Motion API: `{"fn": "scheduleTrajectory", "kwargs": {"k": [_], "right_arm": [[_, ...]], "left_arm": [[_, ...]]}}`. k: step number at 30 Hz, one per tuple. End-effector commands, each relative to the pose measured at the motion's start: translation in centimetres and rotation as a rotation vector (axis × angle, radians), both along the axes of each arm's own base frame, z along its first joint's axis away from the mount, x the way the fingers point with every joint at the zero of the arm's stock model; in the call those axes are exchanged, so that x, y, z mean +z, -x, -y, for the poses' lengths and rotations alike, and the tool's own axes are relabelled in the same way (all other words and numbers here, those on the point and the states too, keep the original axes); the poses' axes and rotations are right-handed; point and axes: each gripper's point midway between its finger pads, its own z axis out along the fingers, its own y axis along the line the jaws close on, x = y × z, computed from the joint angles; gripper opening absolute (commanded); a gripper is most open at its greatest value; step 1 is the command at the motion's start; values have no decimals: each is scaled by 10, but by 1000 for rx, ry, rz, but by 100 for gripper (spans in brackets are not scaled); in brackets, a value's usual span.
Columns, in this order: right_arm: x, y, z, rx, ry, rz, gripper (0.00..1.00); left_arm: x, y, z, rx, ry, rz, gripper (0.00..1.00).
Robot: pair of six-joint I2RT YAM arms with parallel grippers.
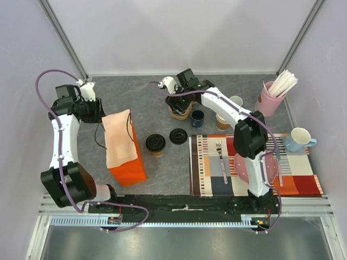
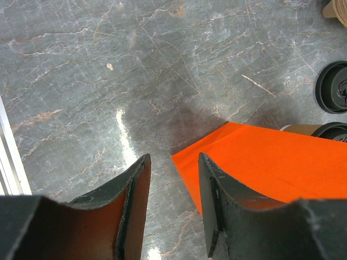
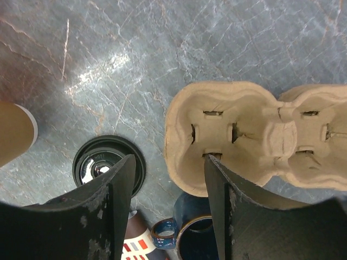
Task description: Pack the takeout coffee
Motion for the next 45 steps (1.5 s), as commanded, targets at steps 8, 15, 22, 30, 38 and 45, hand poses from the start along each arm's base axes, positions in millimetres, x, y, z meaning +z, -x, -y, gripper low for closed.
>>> {"fn": "scheduleTrajectory", "kwargs": {"k": [8, 15, 22, 30, 38, 45], "right_arm": [[-23, -10, -1, -8, 58, -17, 46], [-27, -16, -2, -8, 69, -5, 37], [-30, -16, -2, 2, 79, -2, 34], [-40, -12, -4, 12, 99, -12, 36], [-40, -11, -4, 15, 112, -3, 35], [-35, -11, -1, 7, 118, 11, 30]], "left_arm": [[20, -8, 0, -29, -24, 72, 48], [21, -7, 1, -32, -24, 78, 48], [22, -6, 1, -40, -30, 83, 48], [24, -6, 2, -45, -26, 91, 49], [26, -6, 4, -51, -24, 96, 49], [27, -6, 5, -53, -20, 100, 49]]}}
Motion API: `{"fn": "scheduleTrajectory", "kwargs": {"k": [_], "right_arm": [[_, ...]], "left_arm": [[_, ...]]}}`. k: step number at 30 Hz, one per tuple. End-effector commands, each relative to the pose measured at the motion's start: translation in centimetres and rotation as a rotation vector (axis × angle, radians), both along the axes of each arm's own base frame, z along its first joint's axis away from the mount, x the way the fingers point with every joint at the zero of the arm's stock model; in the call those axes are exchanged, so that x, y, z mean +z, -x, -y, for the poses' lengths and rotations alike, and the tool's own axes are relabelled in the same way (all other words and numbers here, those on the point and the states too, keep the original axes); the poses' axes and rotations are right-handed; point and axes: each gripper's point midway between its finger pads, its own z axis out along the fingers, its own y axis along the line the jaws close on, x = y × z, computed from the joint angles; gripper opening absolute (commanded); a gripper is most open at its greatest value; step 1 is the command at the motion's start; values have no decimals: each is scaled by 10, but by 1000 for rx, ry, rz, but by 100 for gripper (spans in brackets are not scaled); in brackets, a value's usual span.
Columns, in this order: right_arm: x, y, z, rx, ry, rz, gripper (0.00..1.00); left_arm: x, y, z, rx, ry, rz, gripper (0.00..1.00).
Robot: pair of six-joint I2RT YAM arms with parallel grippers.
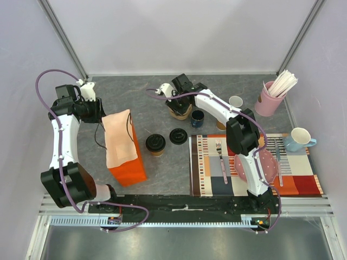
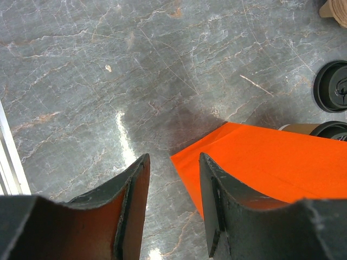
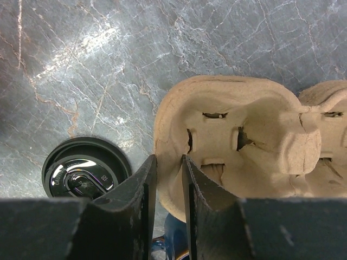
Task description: Pack the takeout coffee
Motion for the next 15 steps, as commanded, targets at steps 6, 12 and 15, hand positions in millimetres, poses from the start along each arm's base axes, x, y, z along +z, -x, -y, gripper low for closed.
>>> {"fn": "scheduleTrajectory", "kwargs": {"k": [6, 12, 15], "right_arm": [[24, -8, -1, -5, -7, 66, 20], [43, -10, 3, 2, -3, 103, 15], [59, -12, 3, 1, -10, 141, 1]], "left_arm": [[26, -6, 3, -43, -23, 94, 49], [26, -7, 3, -46, -20, 95, 49], [25, -7, 5, -48, -10, 92, 49]]}}
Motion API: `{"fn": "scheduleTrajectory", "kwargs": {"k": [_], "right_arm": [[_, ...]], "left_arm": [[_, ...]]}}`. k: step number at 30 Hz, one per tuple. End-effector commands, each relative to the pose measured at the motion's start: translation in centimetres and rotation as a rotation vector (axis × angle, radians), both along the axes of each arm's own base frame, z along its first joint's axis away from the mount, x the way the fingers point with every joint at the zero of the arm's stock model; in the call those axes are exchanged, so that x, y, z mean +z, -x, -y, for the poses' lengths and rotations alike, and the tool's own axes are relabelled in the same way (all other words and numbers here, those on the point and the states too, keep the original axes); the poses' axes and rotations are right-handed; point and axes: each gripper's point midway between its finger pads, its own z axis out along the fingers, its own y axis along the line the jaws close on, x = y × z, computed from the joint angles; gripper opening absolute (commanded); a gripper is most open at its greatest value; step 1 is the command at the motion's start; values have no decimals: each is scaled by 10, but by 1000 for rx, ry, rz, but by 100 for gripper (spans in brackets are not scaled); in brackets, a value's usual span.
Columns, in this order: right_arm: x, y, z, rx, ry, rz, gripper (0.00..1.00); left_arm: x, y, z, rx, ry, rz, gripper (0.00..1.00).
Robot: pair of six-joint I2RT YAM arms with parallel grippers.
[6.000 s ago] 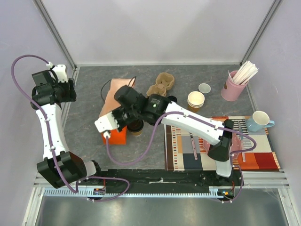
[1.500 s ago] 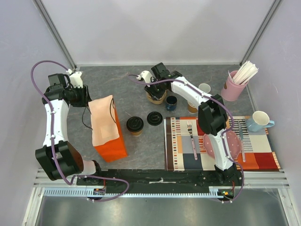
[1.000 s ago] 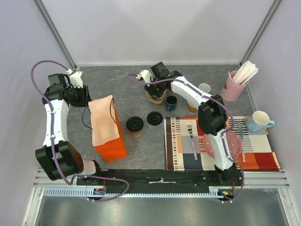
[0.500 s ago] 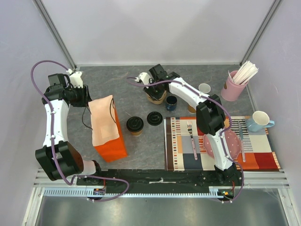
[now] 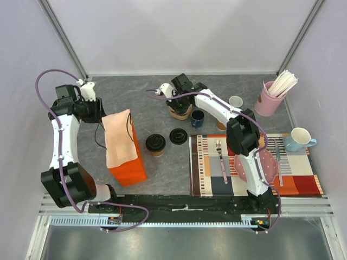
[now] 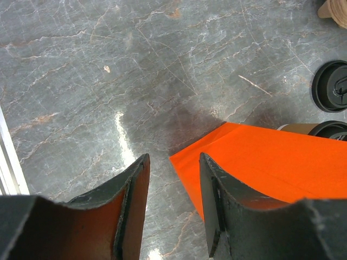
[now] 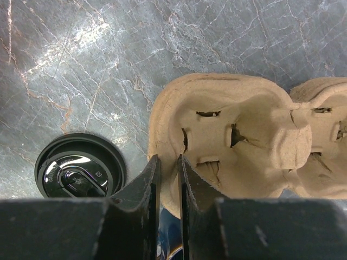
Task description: Pack the takeout coffee
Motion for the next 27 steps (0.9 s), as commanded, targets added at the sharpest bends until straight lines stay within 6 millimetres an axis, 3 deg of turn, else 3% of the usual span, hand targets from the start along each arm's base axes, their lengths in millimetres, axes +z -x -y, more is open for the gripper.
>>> {"fn": "scheduleTrajectory", "kwargs": {"k": [1, 11, 14, 17, 19, 27], "right_arm": [[66, -10, 0, 2, -46, 132, 0], [113, -17, 7, -3, -45, 253, 0], [139, -22, 9, -7, -57, 316, 0], [179, -21, 8, -3, -112, 392, 0], [207, -16, 4, 16, -168, 441, 0], [280, 2, 2, 38, -298, 594, 0]], "left_arm": [[24, -6, 5, -47, -6, 89, 49], [16, -4, 8, -51, 11, 71, 49], [13, -5, 8, -50, 13, 68, 49], [8, -4, 9, -49, 19, 58, 49], [5, -4, 9, -52, 24, 53, 49], [-2, 2, 13, -63, 30, 48, 49]]}}
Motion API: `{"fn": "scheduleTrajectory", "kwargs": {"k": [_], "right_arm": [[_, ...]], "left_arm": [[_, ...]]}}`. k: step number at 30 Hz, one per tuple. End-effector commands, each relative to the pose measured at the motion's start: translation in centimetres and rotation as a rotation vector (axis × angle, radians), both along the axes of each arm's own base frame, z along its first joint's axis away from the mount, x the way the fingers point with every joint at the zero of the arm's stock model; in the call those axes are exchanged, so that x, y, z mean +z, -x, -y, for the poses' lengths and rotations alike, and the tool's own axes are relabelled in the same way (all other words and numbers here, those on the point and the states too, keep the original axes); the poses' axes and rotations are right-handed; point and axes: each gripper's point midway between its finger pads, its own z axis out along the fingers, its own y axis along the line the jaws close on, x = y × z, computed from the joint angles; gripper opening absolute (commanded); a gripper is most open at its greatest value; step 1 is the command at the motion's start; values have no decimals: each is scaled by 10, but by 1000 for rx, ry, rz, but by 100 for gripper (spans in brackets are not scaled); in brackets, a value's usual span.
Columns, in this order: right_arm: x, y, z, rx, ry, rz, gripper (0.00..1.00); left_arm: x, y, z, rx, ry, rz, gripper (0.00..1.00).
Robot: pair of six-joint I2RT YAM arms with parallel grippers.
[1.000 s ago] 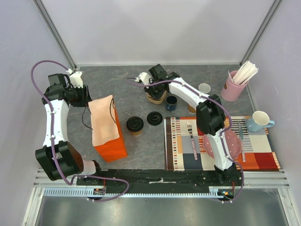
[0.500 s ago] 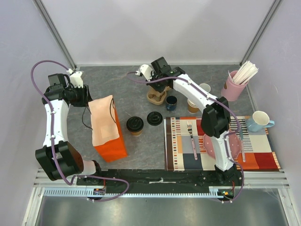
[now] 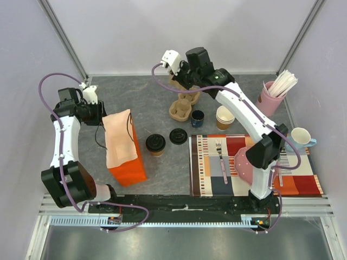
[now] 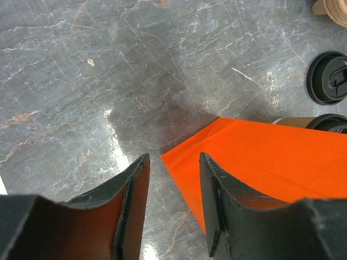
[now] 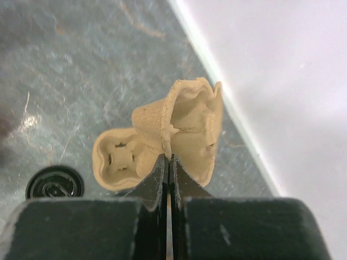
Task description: Pack the takeout coffee
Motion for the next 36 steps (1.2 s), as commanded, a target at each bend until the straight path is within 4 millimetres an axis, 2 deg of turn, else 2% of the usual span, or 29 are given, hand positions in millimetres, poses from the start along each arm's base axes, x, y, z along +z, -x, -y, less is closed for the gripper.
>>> {"fn": "scheduleTrajectory", "kwargs": {"k": [1, 5, 7, 8, 10, 11, 13, 14, 17, 20, 23, 28, 31, 34, 36], "right_arm": [[86, 11, -9, 49, -142, 193, 0], [134, 36, -29, 115, -248, 288, 0], [162, 57, -43, 200, -327, 346, 0], [177, 79, -53, 267, -361, 376, 0], [187, 101, -71, 369, -385, 435, 0], [192, 124, -83, 425, -395, 455, 0], [203, 146, -95, 487, -397, 510, 0], [212, 163, -101, 524, -416, 527, 0], [226, 194, -107, 619, -476, 508, 0], [230, 221, -104, 698, -515, 464, 0], [224, 241, -101, 740, -532, 395, 0], [201, 271, -100, 798, -514, 269, 0], [201, 300, -101, 882, -547, 197, 0], [206, 322, -102, 920, -577, 150, 0], [205, 323, -101, 895, -575, 135, 0]], "left_arm": [[12, -1, 6, -43, -5, 67, 49], [10, 3, 8, -48, 2, 66, 49], [8, 5, 9, -49, 3, 62, 49], [8, 5, 9, -50, 3, 61, 49], [9, 6, 8, -47, 0, 64, 49], [9, 6, 9, -48, 1, 66, 49], [10, 8, 9, -51, -4, 69, 49], [10, 8, 10, -52, -6, 71, 49], [10, 9, 6, -44, -23, 73, 49], [13, 9, 1, -27, -50, 78, 49], [17, 8, -6, 0, -85, 86, 49], [29, 6, -6, 7, -89, 110, 49], [31, 6, -4, 4, -74, 114, 49], [31, 6, -4, 9, -71, 110, 49], [31, 6, -4, 13, -71, 110, 49]]}}
